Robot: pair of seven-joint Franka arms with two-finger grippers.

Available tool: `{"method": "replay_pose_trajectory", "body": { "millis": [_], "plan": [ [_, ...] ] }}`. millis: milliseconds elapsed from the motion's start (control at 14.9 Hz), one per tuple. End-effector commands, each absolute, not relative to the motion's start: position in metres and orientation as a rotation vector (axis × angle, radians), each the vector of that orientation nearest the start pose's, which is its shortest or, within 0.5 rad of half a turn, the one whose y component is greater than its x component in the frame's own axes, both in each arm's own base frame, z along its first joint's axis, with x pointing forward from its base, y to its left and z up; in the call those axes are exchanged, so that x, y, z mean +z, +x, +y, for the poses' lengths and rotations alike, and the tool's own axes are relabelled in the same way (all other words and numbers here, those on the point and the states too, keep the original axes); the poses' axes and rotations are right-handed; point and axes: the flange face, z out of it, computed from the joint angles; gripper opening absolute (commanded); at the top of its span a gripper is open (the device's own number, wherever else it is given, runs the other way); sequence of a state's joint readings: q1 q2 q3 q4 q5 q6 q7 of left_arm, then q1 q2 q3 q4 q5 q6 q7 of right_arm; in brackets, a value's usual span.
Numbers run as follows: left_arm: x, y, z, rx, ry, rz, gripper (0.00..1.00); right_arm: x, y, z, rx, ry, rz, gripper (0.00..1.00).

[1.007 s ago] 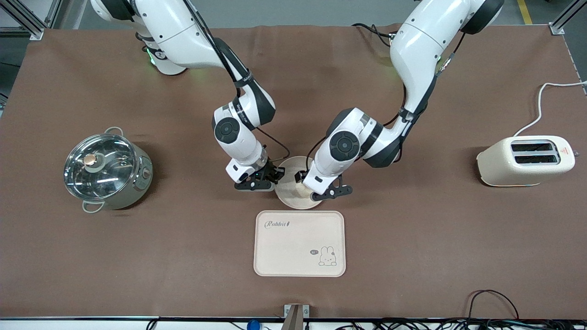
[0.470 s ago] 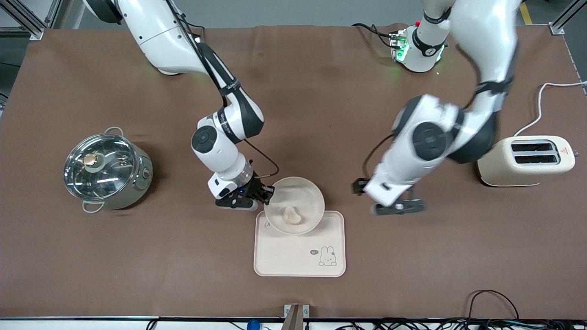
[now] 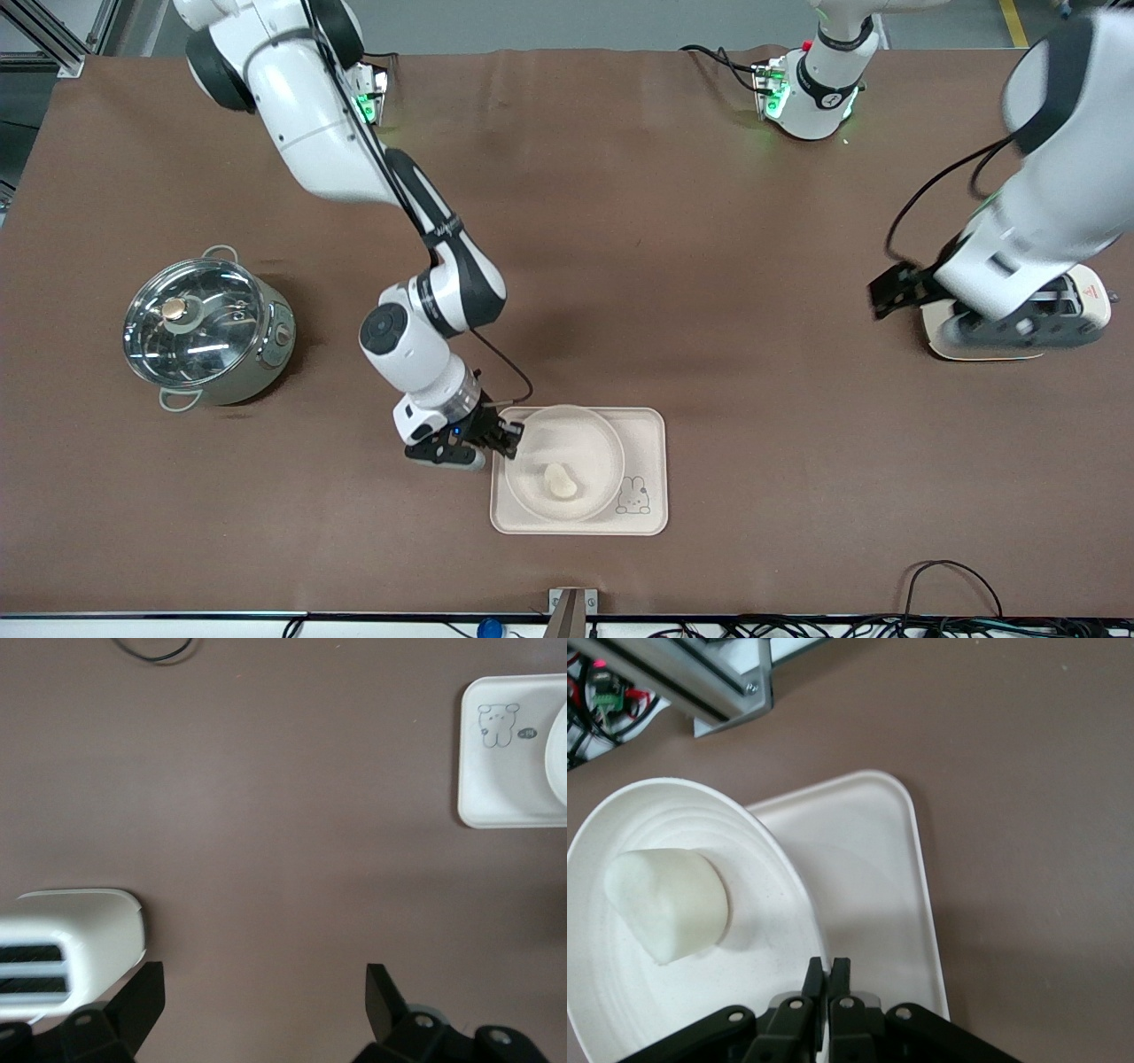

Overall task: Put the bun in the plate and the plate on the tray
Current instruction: 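Set the plate down on the tray and open the right gripper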

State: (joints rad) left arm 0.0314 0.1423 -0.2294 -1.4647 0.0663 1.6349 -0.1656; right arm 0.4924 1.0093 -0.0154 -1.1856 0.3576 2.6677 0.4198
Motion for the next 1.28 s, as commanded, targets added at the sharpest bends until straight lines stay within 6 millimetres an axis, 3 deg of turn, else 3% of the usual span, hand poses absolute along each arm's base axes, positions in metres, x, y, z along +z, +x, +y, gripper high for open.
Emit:
{"method": "replay_pose_trajectory", "body": {
  "millis": [0, 201, 269, 403, 604, 739, 1007, 1209],
  "plan": [
    [0.627, 0.562, -0.085, -0.015, -3.128, 0.03, 1.0, 0.201, 0.736, 0.353, -0.445, -2.607, 0.323, 0.0],
    [0.635, 0.551, -0.084, -0.027, -3.121, 0.025, 1.0, 0.193, 0.734, 0.351, -0.434, -2.616, 0.324, 0.07],
    [0.635, 0.551, -0.086, -0.023, -3.12, 0.033, 1.0, 0.191, 0.733, 0.351, -0.425, -2.619, 0.326, 0.21],
    [0.636, 0.551, -0.09, -0.03, -3.119, 0.047, 1.0, 0.171, 0.72, 0.359, -0.379, -2.635, 0.336, 0.97],
    [0.64, 0.549, -0.094, -0.037, -3.121, 0.061, 1.0, 0.172, 0.7, 0.376, -0.366, -2.6, 0.366, 1.0],
    [0.643, 0.547, -0.097, -0.049, -3.121, 0.068, 1.0, 0.176, 0.695, 0.374, -0.354, -2.61, 0.361, 1.0],
    [0.644, 0.548, -0.092, -0.049, -3.127, 0.05, 1.0, 0.224, 0.693, 0.361, -0.337, -2.614, 0.354, 1.0],
    [0.643, 0.549, -0.092, -0.046, -3.122, 0.052, 1.0, 0.271, 0.7, 0.338, -0.229, -2.638, 0.35, 1.0]
  ]
}}
